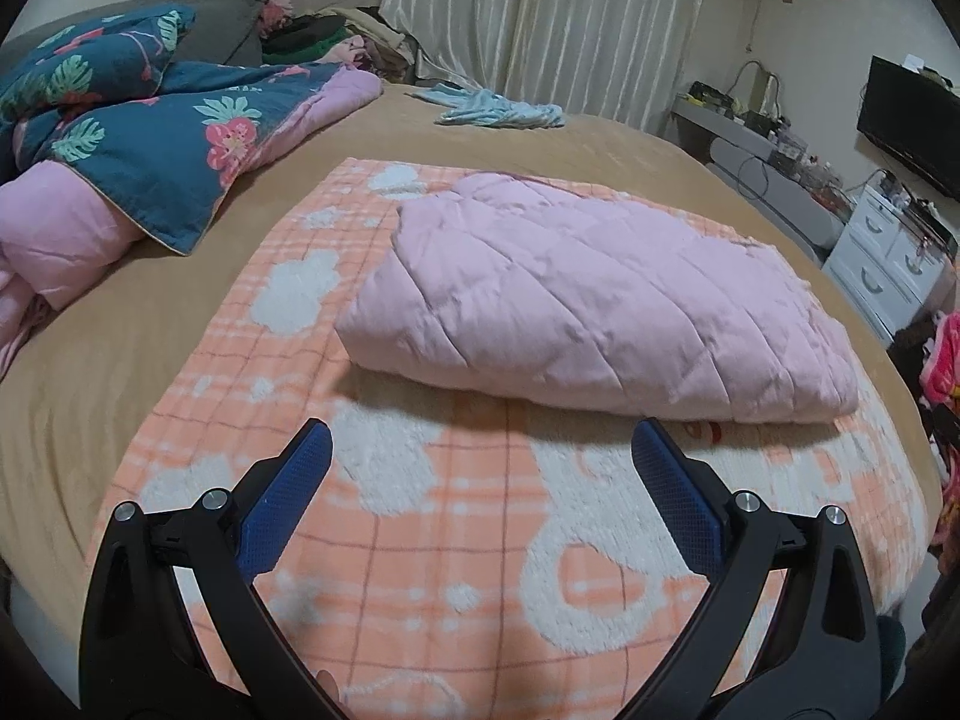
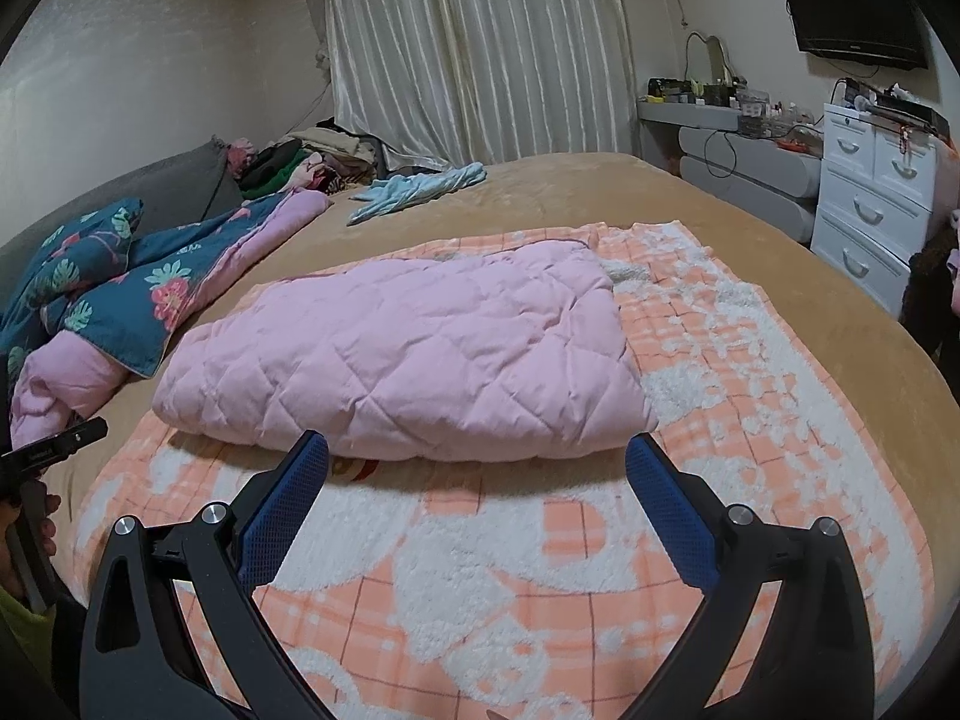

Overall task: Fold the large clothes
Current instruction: 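Move both open tools toward the end of the pink jacket bundle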

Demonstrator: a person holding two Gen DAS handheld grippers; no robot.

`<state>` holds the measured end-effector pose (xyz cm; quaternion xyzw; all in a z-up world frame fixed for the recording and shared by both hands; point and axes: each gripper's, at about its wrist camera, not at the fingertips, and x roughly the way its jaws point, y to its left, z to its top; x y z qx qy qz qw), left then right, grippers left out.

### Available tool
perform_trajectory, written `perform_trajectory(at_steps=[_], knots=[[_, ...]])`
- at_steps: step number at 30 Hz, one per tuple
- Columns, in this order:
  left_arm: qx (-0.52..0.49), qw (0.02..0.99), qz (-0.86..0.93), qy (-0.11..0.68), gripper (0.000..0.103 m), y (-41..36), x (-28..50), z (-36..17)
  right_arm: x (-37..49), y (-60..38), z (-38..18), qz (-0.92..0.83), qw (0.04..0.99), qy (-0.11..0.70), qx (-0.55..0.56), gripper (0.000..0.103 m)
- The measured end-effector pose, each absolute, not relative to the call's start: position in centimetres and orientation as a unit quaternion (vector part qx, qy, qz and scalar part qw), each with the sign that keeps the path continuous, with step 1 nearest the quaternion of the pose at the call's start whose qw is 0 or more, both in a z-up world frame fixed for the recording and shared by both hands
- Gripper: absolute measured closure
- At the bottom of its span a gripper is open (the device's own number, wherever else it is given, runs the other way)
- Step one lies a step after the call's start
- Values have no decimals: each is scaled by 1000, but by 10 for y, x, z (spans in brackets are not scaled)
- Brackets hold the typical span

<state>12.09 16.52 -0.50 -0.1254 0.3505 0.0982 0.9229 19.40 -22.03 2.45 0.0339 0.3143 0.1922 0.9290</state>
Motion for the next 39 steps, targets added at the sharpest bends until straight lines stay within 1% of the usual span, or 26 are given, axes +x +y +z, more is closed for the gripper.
perform_trajectory(at_steps=[10,22,39], knots=[[-124,928,74,343,9,137,102,-15,174,-215,13,197,928,313,45,4],[-157,913,53,372,9,124,104,-41,162,-220,-9,189,918,340,75,4],[-205,891,56,402,9,143,137,-61,203,-232,-39,141,894,395,156,4]])
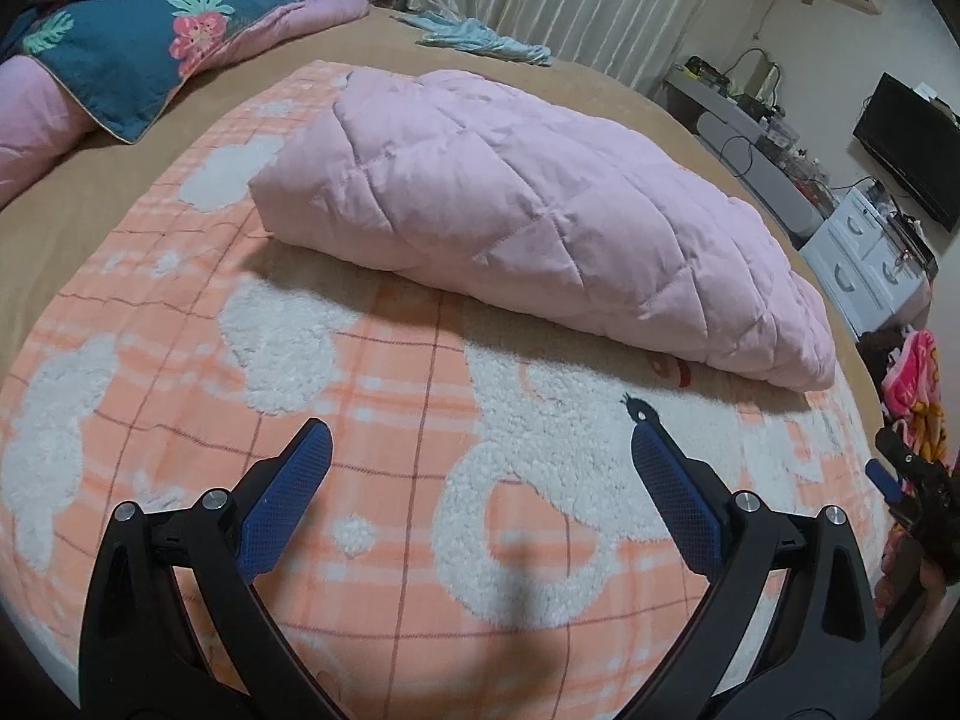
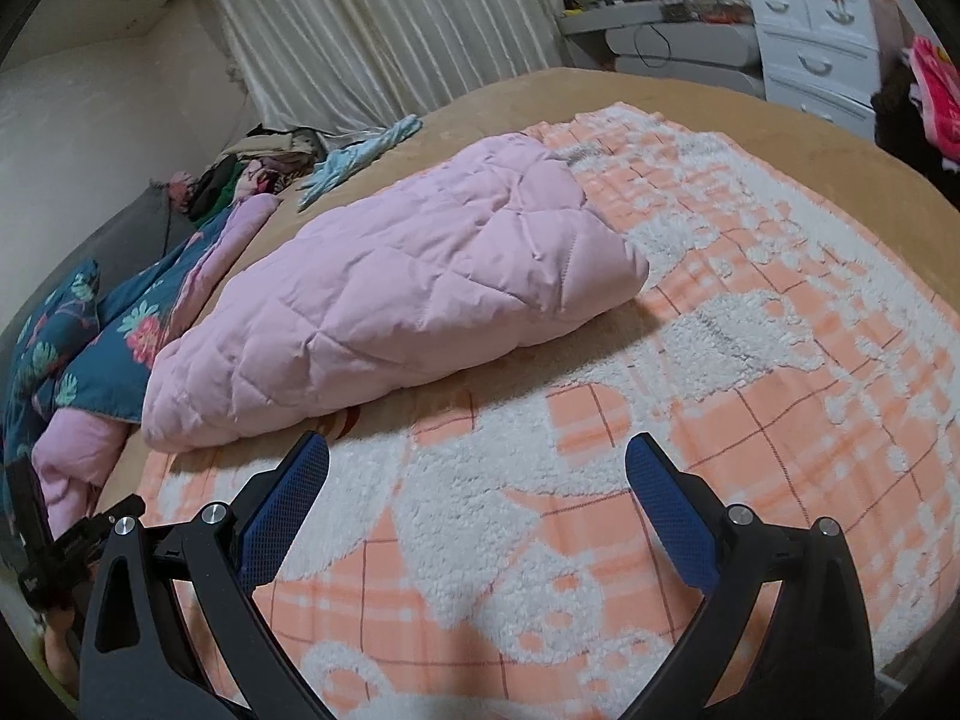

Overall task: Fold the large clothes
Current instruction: 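Move both open tools toward the end of the pink jacket bundle, then close the right tool on the end of the pink jacket bundle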

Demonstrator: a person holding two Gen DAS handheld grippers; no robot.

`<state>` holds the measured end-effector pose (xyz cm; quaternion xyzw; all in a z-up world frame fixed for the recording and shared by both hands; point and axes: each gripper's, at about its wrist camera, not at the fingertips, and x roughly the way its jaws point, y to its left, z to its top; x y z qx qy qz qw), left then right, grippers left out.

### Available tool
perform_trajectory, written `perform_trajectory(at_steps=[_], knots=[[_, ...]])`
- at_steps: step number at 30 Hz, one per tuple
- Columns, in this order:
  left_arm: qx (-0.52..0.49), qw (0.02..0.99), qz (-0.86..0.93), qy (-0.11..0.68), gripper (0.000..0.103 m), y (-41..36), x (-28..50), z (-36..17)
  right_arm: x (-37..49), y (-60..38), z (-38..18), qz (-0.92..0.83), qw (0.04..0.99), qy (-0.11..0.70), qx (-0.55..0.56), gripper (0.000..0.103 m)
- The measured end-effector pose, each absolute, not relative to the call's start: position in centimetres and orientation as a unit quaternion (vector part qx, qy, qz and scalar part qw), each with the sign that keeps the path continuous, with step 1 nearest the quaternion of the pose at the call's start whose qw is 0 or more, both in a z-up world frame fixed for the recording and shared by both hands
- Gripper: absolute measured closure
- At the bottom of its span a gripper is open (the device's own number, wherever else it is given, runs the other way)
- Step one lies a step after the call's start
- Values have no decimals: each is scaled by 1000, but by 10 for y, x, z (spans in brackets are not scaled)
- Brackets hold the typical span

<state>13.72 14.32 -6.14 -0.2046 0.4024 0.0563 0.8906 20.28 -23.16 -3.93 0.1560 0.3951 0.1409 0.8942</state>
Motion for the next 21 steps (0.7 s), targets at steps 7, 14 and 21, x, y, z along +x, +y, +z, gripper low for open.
perform_trajectory(at_steps=[7,14,21], knots=[[-221,883,49,411,9,150,162,-63,230,-229,-46,134,885,410,175,4],[-254,874,52,412,9,167,193,-67,264,-230,-58,122,870,436,196,4],[-287,866,76,402,9,195,220,-72,304,-228,-74,116,858,454,209,4]])
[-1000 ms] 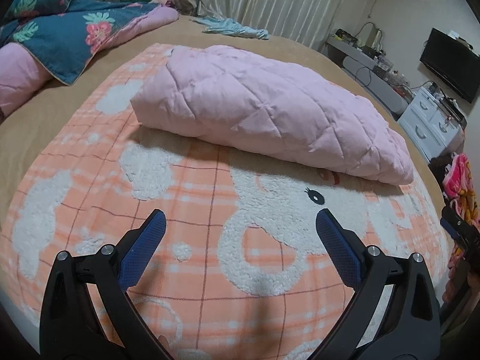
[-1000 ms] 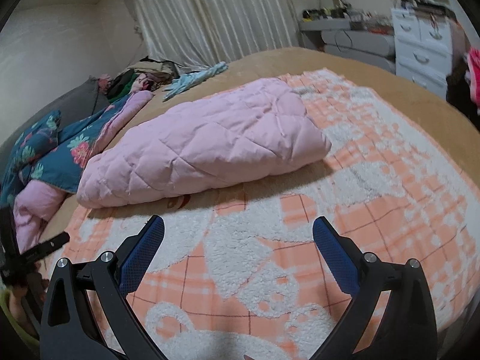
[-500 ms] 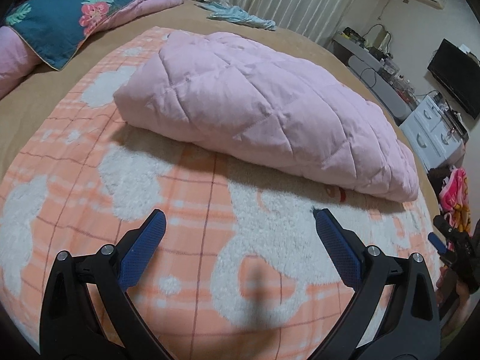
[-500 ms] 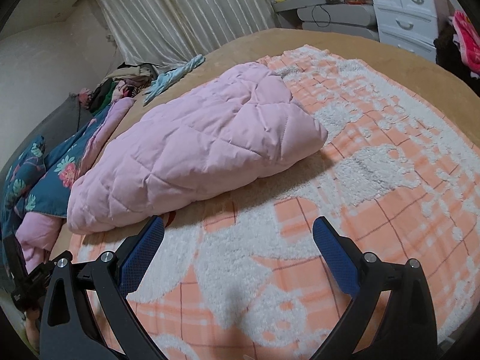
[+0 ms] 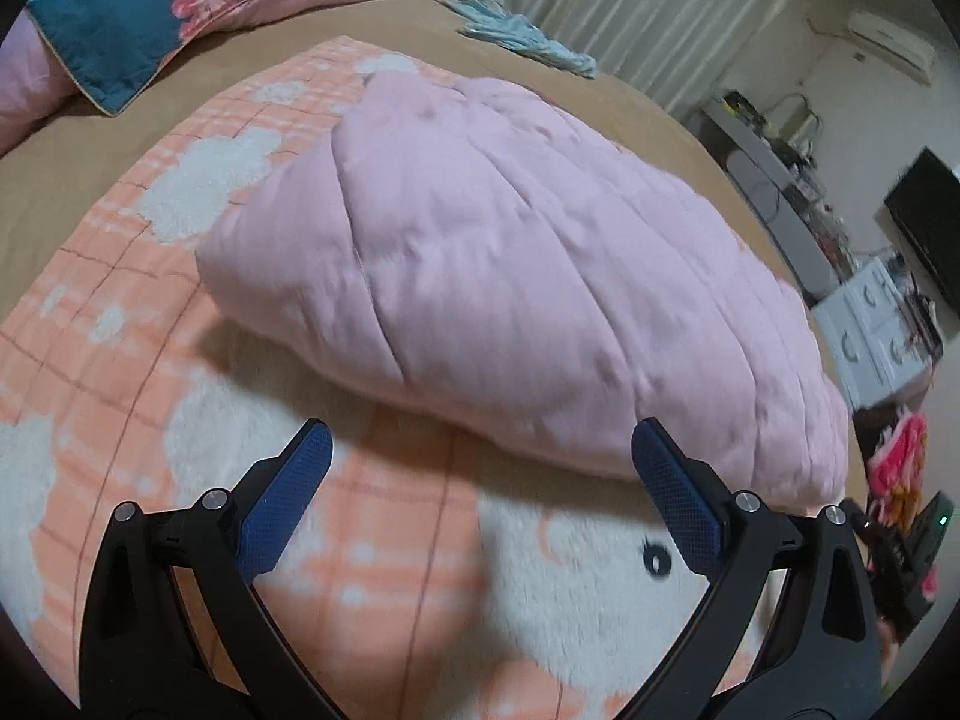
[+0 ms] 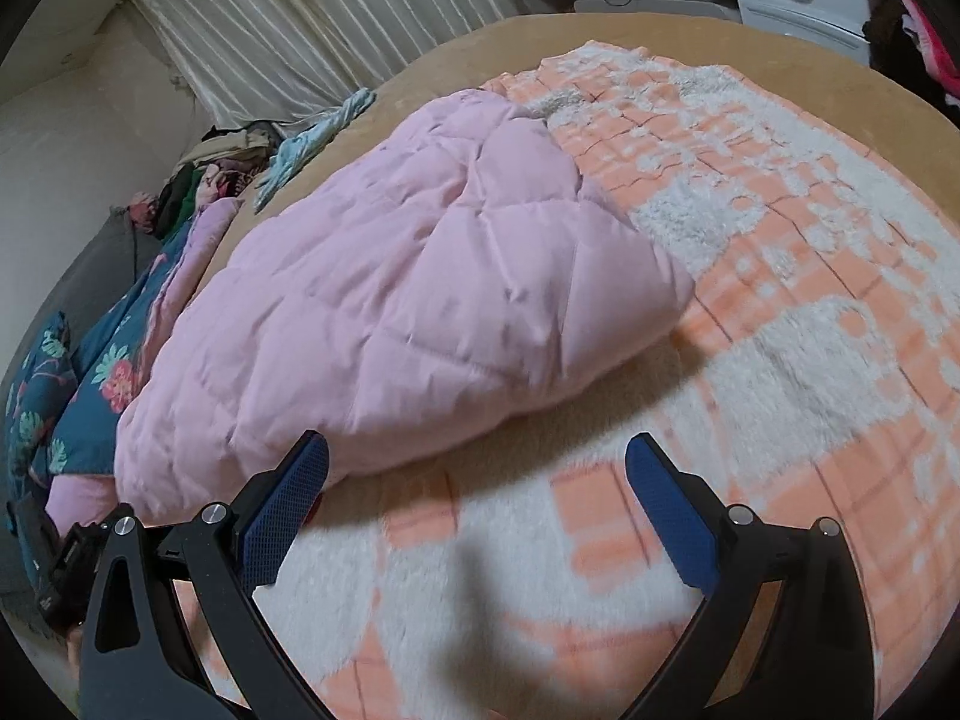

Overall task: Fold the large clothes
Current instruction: 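Close the right tool on the end of the pink jacket bundle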

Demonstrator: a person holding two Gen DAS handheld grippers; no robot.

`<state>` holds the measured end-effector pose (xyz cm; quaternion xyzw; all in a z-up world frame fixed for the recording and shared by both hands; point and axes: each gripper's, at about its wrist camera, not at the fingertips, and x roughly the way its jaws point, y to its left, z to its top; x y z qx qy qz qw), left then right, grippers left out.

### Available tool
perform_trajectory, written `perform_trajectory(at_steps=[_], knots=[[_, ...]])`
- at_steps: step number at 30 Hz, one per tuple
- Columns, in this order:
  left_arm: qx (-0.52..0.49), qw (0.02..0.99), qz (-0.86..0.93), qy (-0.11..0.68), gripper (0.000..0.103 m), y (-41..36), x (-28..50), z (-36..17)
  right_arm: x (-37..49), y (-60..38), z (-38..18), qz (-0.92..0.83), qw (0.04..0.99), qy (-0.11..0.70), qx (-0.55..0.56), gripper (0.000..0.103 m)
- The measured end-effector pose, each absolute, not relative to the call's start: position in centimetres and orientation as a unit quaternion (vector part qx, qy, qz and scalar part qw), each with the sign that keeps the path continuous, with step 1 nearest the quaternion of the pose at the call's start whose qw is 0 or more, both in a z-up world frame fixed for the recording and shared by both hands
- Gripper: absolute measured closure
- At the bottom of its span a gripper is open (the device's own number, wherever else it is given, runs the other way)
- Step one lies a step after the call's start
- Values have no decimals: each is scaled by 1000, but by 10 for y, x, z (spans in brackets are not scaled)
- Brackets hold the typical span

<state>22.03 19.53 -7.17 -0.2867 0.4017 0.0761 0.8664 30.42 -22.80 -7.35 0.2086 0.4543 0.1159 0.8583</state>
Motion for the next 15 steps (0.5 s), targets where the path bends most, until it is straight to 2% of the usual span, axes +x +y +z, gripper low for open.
perform_trajectory(at_steps=[6,15], knots=[[-341,849,78,396,9,222,237,-84,338,-227,-97,122,832,481,248,4],[-442,812,49,379,8,244,252,-107,362,-226,-114,149,819,464,302,4]])
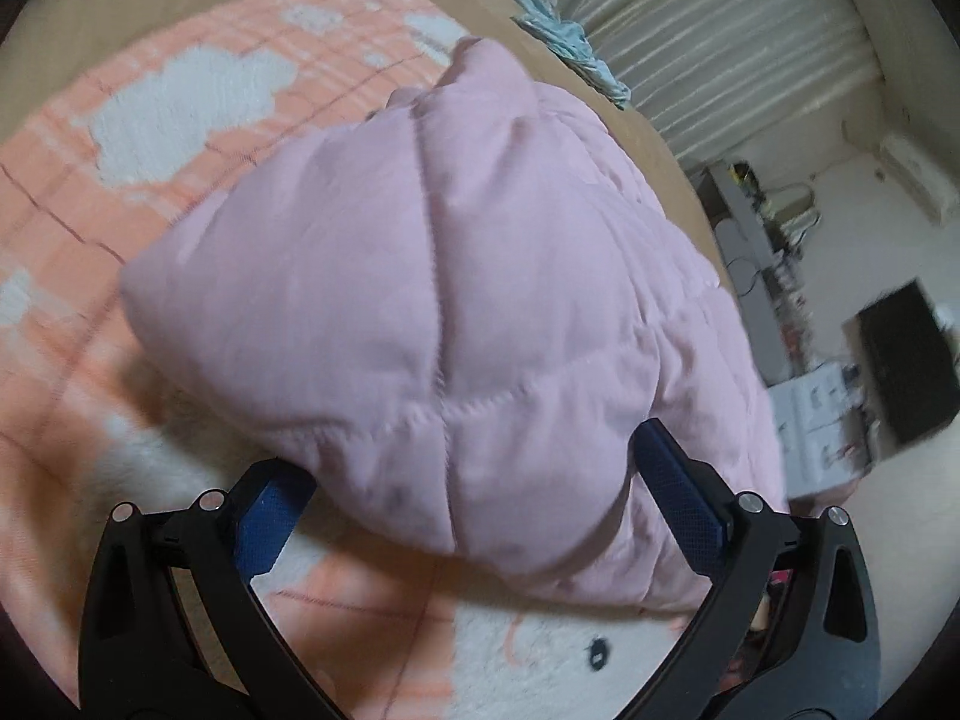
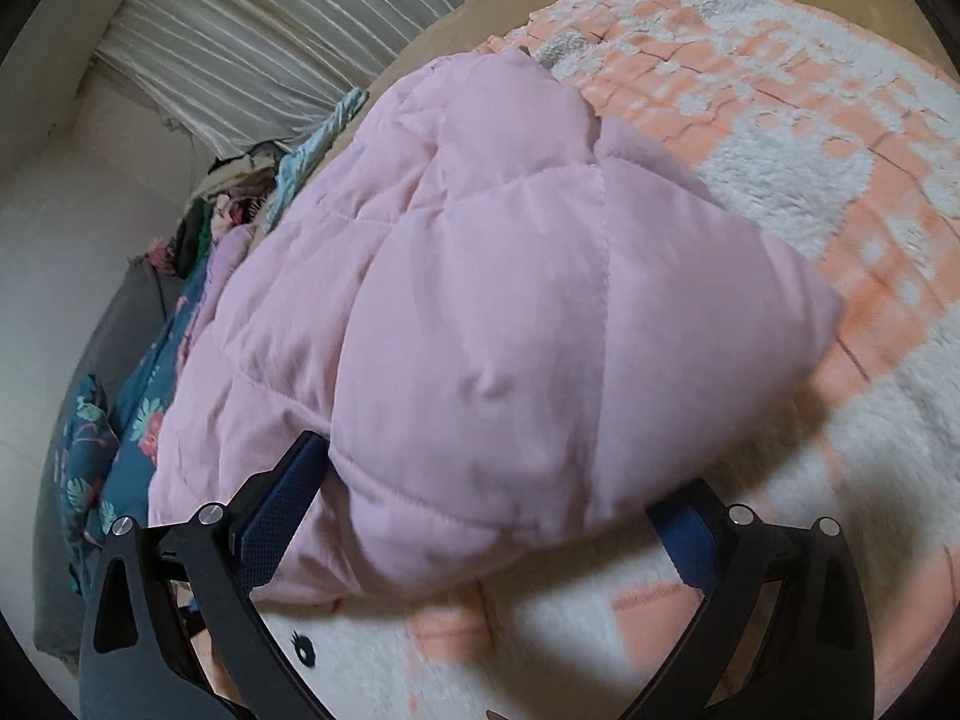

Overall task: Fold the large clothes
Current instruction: 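Close the right tool on the end of the pink jacket bundle, then lift the bundle end with the right tool and fold it over the bundle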

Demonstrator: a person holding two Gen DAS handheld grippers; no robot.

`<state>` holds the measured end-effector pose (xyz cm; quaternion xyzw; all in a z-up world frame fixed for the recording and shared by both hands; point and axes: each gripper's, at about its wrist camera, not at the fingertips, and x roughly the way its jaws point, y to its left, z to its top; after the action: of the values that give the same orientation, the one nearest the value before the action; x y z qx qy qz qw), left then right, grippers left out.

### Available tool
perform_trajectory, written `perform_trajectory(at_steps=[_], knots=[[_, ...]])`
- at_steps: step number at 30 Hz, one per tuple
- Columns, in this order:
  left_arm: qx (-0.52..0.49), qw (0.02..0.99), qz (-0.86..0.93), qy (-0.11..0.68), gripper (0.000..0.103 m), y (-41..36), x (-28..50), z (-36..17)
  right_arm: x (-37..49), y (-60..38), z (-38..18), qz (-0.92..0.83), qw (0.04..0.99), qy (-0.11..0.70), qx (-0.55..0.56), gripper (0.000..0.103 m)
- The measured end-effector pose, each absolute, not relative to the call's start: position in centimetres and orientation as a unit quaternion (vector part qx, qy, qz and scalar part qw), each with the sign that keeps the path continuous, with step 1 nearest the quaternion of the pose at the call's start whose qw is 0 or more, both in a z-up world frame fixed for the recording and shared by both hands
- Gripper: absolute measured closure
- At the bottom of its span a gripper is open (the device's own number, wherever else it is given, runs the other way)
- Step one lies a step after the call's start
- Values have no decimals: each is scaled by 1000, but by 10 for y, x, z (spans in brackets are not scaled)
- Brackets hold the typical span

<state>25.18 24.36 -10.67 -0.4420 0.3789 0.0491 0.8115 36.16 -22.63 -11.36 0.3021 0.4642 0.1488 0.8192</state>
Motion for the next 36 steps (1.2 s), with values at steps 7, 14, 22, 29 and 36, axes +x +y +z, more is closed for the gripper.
perform_trajectory(at_steps=[7,14,22,29,36], knots=[[-497,789,34,359,8,252,264,-120,372,-224,-118,157,821,451,313,4],[-511,786,35,346,8,258,278,-128,380,-220,-120,161,828,440,310,16],[-435,833,43,339,37,245,281,-104,376,-200,-100,183,861,408,244,56],[-323,878,62,349,57,222,282,-74,369,-174,-78,168,893,395,136,63],[-279,896,71,338,66,209,275,-53,354,-154,-56,164,918,360,32,70]])
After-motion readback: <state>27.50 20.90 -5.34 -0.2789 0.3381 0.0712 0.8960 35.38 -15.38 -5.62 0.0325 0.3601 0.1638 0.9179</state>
